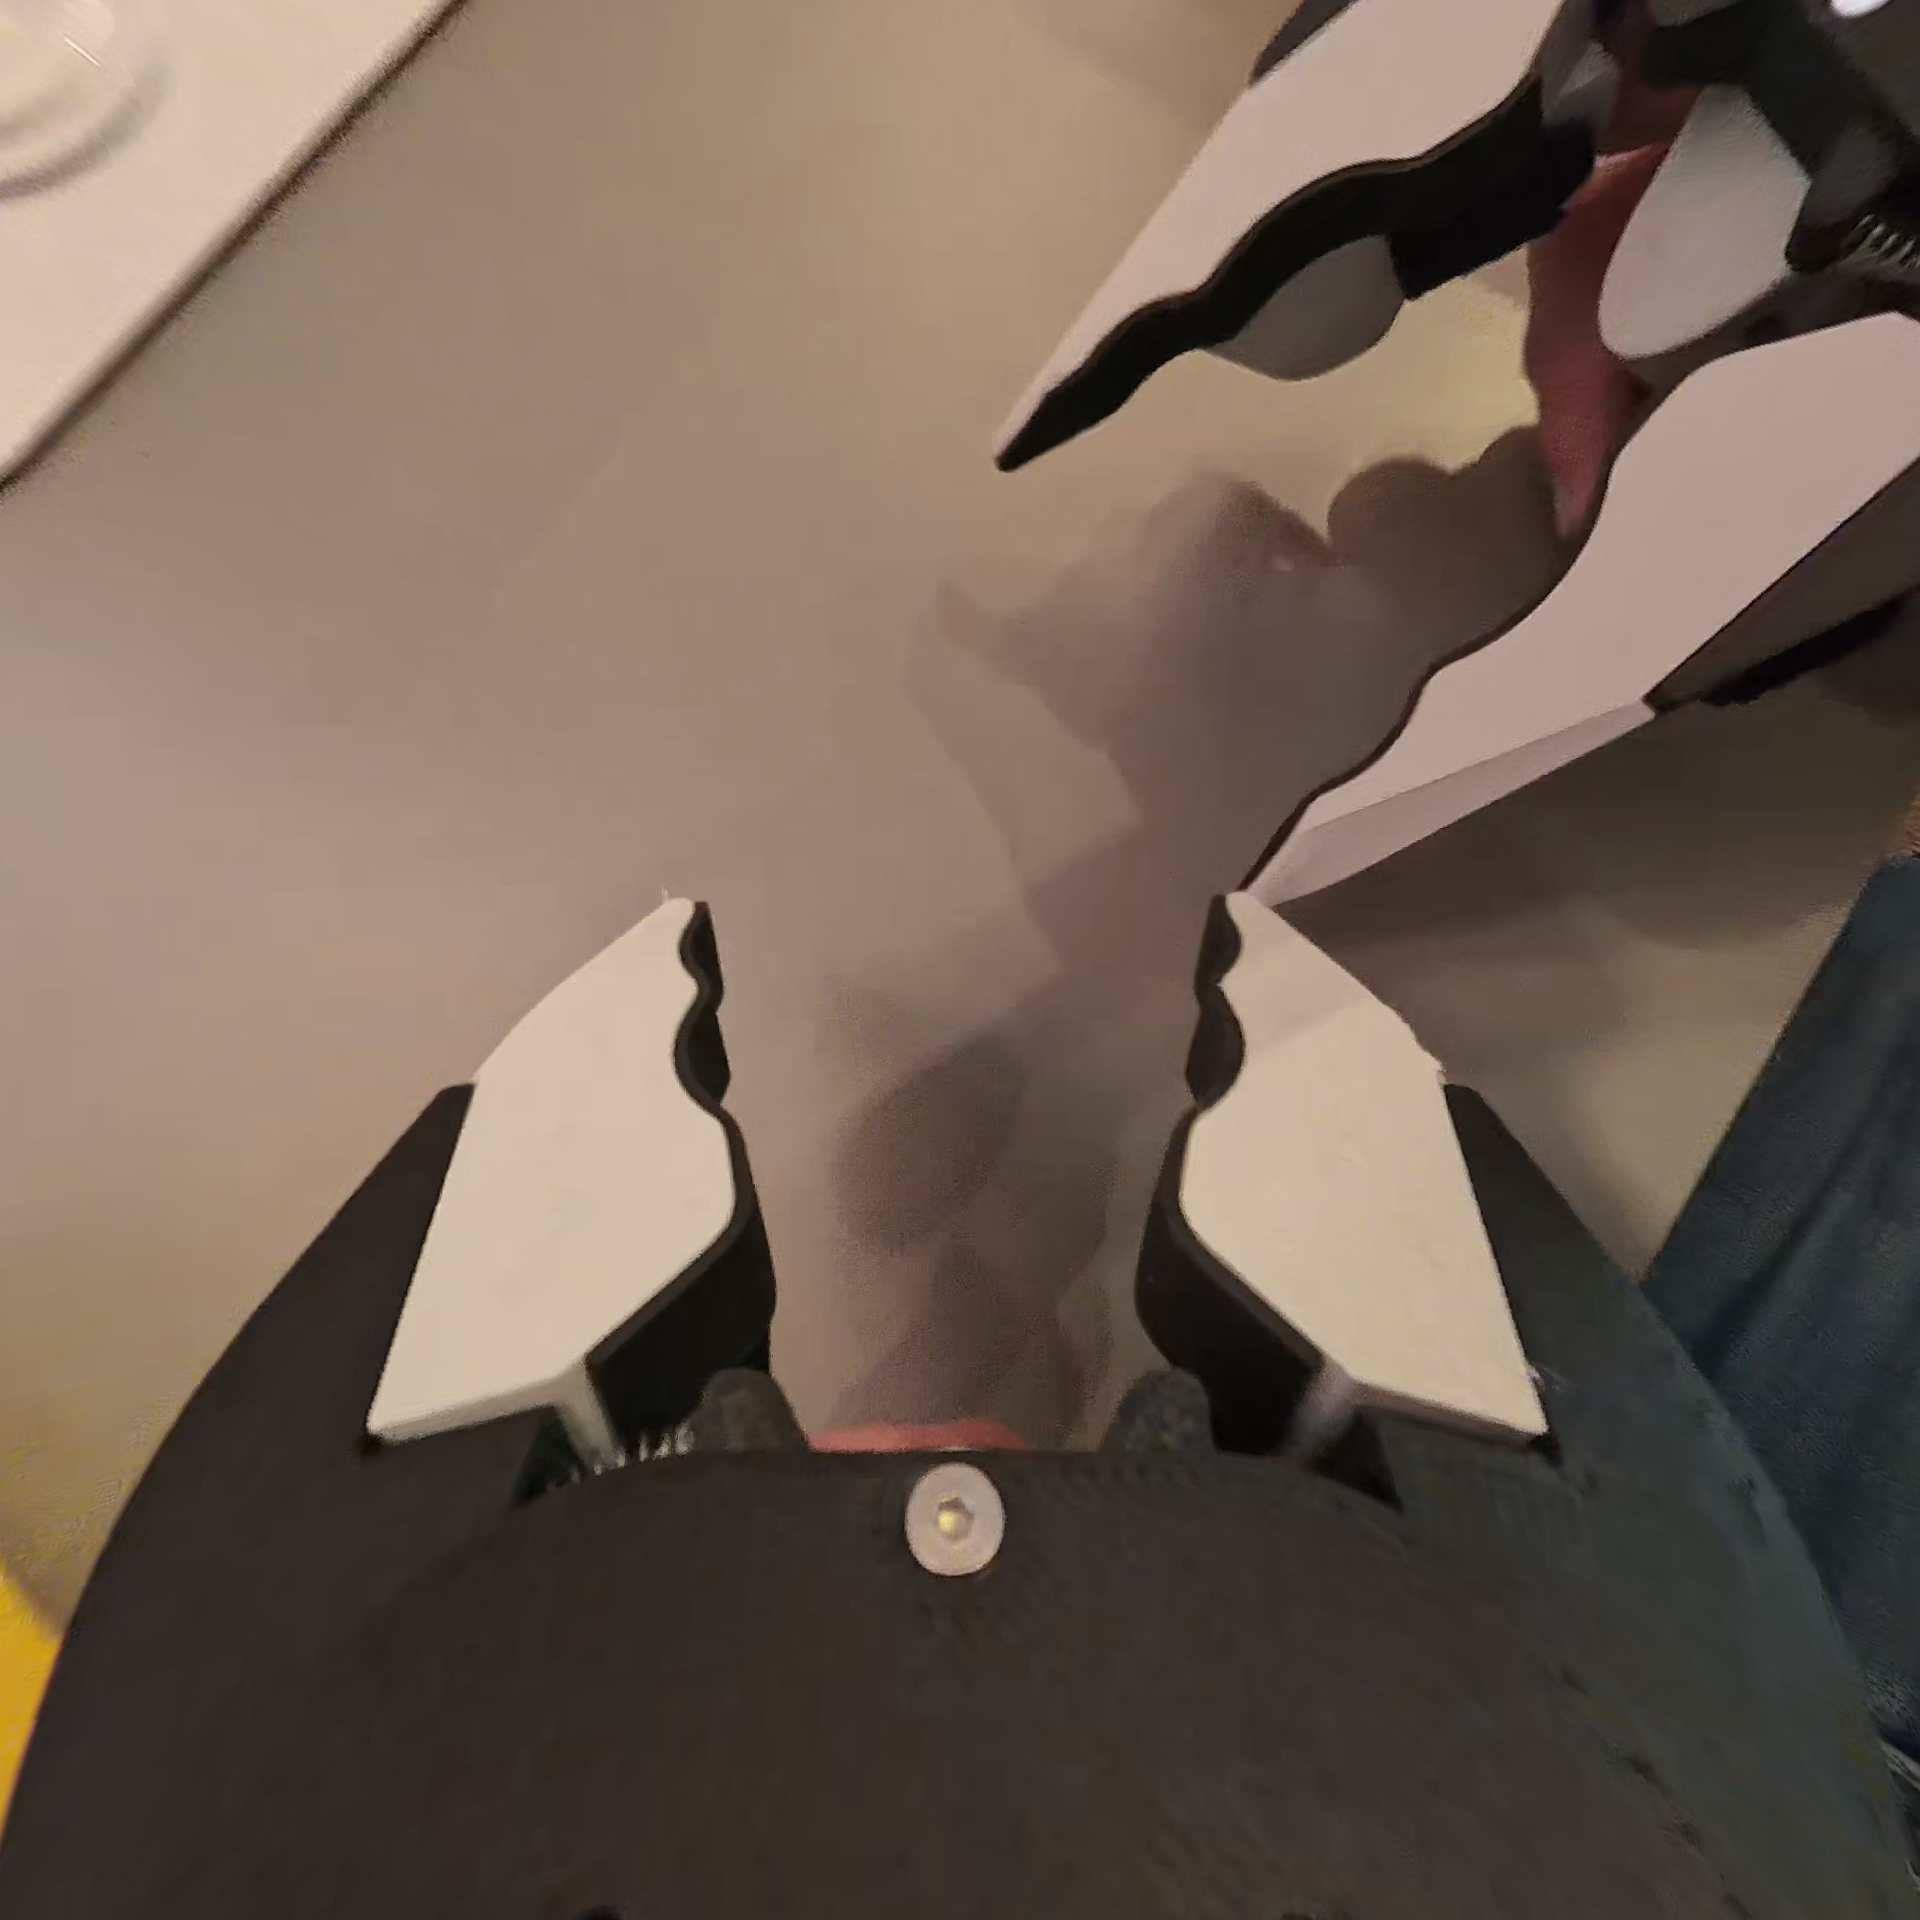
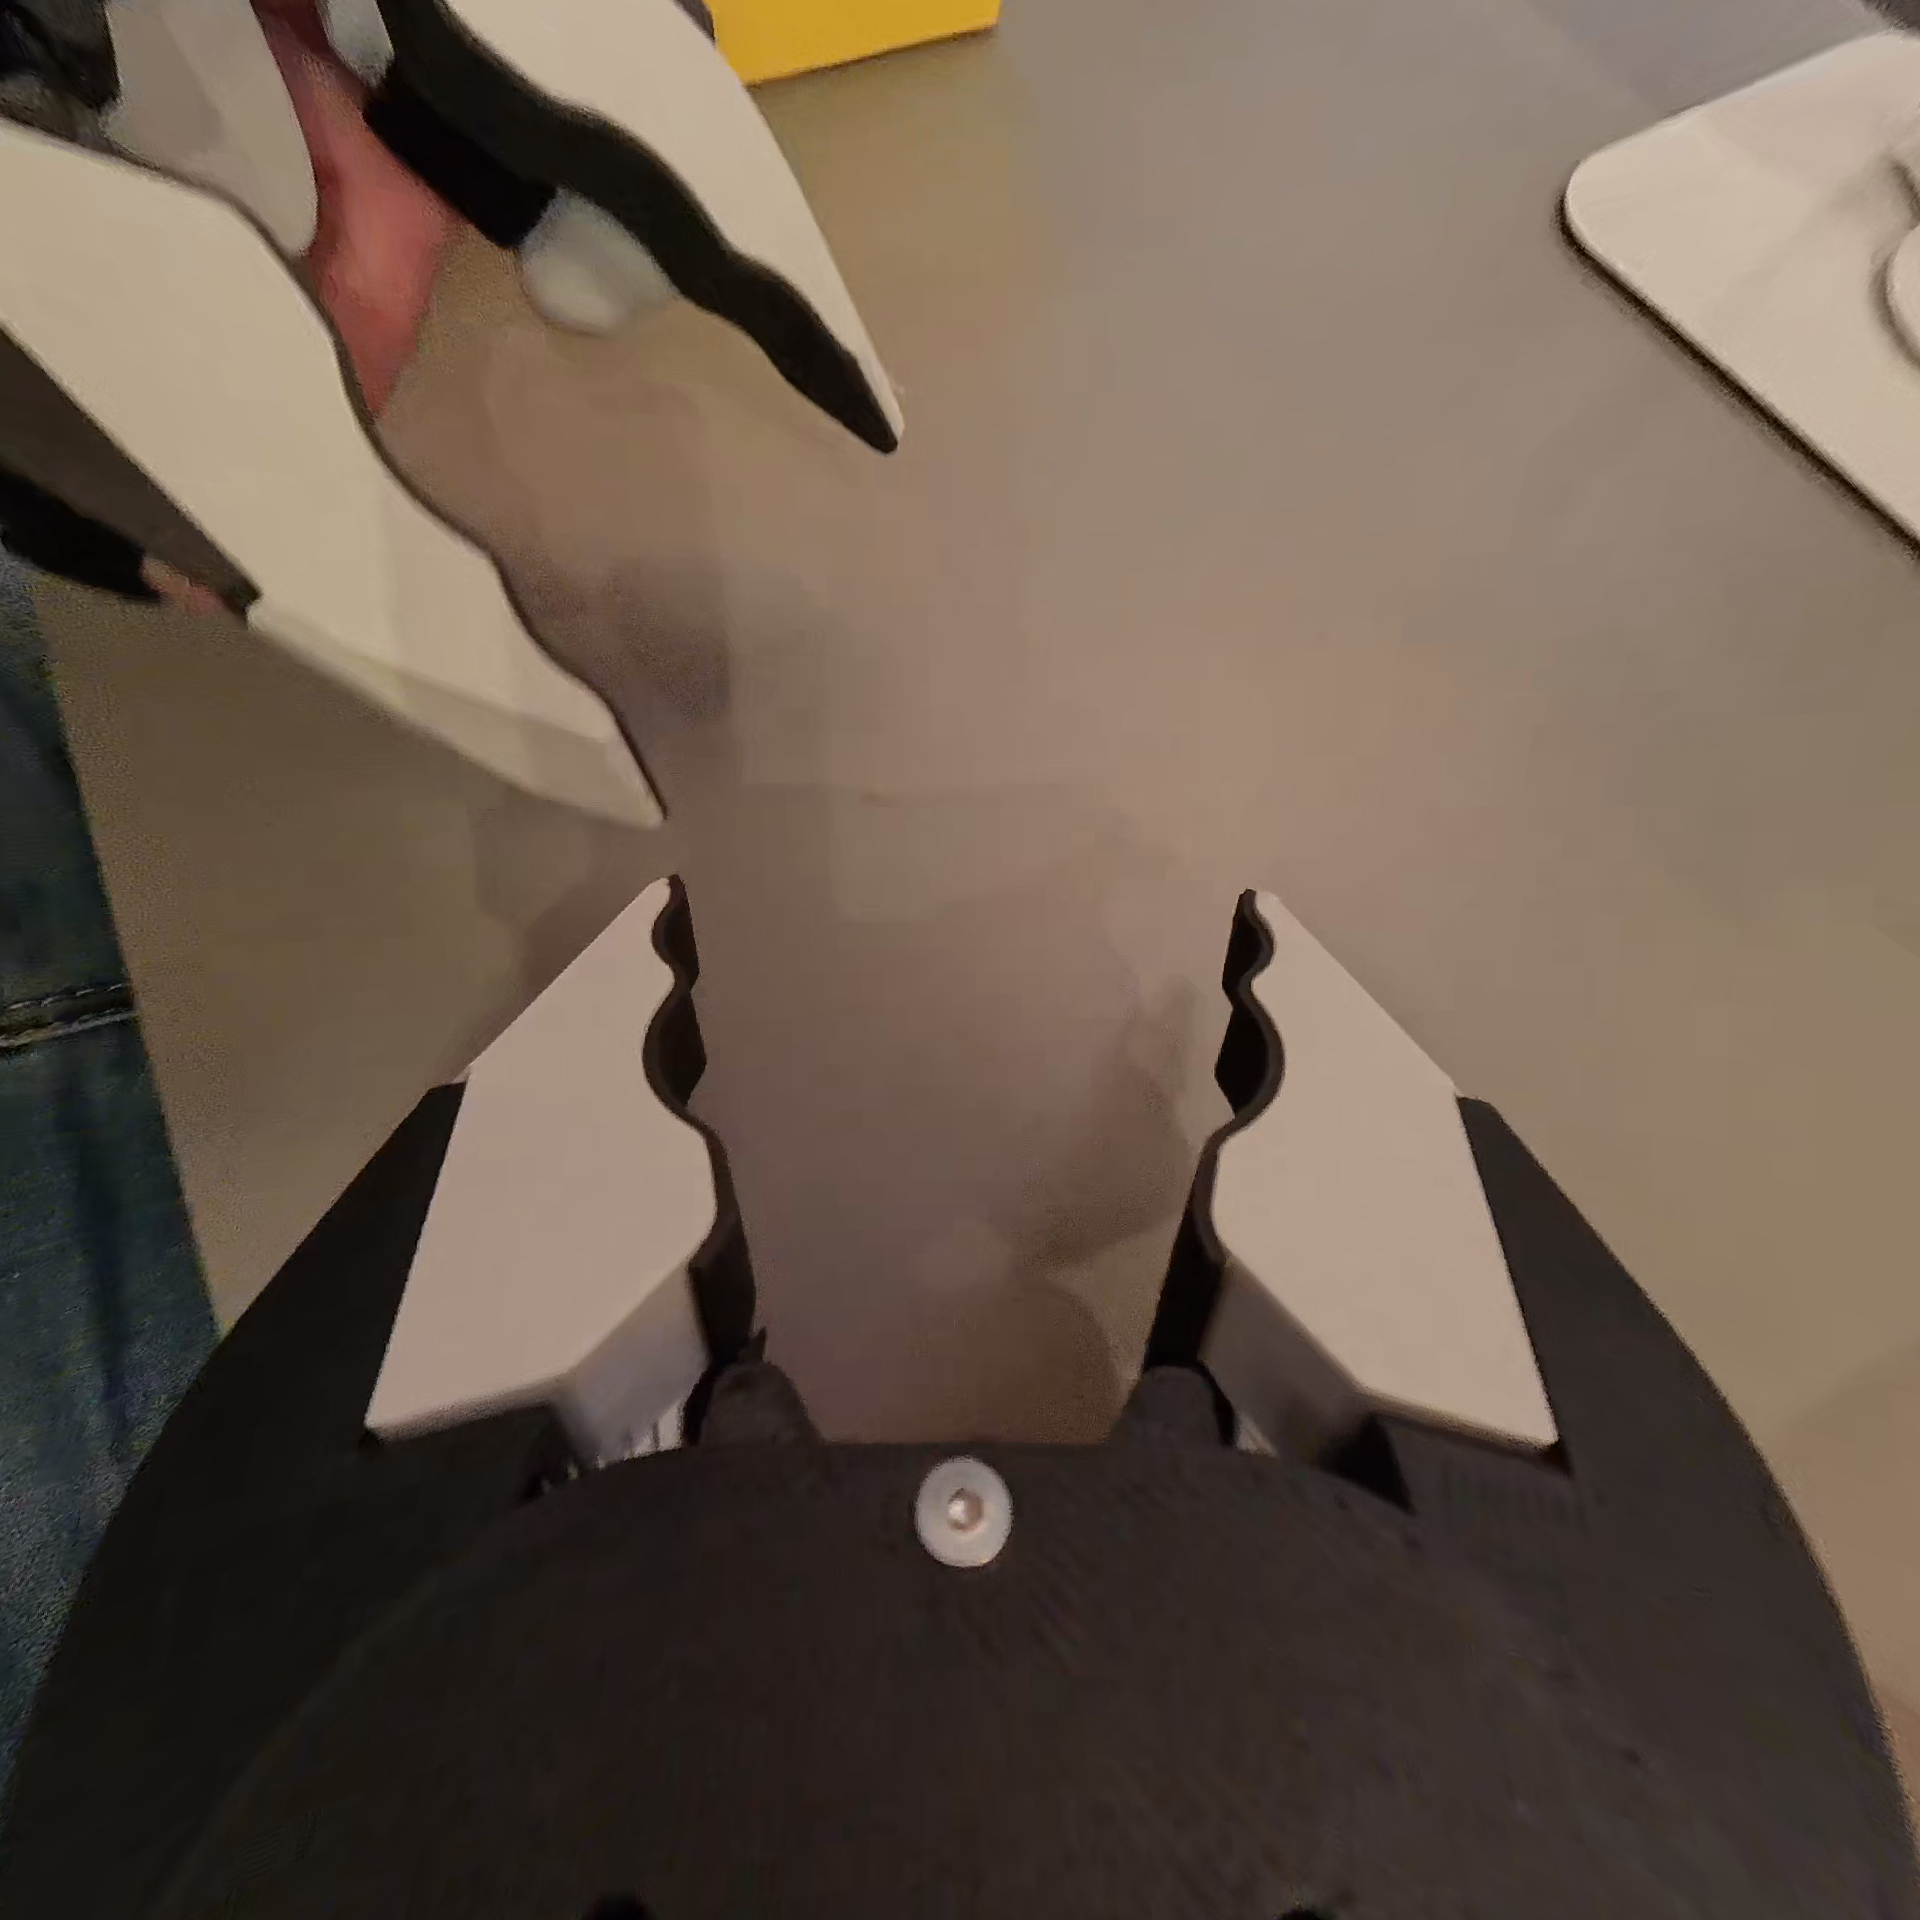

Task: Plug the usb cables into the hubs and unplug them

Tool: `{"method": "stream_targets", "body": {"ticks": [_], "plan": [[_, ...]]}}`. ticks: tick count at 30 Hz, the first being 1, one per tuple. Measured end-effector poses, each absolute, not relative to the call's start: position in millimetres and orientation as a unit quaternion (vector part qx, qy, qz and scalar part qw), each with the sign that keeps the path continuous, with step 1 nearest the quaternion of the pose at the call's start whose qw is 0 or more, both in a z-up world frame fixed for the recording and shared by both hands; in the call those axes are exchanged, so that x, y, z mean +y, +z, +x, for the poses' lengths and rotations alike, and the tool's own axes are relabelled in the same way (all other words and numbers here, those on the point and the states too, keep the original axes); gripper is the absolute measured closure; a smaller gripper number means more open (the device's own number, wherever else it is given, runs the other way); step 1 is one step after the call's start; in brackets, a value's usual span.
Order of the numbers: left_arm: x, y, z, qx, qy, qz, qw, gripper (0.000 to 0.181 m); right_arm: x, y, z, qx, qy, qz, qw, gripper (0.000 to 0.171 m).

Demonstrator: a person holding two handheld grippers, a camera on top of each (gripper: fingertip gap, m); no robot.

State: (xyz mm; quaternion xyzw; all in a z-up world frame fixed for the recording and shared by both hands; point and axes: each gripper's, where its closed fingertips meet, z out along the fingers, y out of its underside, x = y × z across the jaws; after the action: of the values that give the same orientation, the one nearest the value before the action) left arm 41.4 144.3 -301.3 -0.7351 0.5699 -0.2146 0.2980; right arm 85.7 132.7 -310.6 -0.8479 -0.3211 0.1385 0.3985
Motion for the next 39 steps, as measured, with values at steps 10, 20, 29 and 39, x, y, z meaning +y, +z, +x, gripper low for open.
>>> {"method": "stream_targets", "body": {"ticks": [10,20,29,39], "plan": [[143.3,-333.8,42.5,0.583,-0.205,-0.742,0.260,0.070,141.1,-330.9,87.7,-0.333,0.133,-0.864,0.354,0.060],[173.6,-220.2,-11.4,0.589,-0.137,-0.690,0.397,0.095,139.0,-330.9,88.8,-0.335,0.138,-0.861,0.356,0.061],[285.8,-163.0,-165.0,0.598,0.098,-0.662,0.441,0.118,140.8,-330.5,89.7,-0.330,0.137,-0.862,0.359,0.065],[346.3,-217.9,-173.0,0.721,0.180,-0.575,0.342,0.100,140.9,-329.7,90.6,-0.326,0.136,-0.862,0.363,0.070]]}}
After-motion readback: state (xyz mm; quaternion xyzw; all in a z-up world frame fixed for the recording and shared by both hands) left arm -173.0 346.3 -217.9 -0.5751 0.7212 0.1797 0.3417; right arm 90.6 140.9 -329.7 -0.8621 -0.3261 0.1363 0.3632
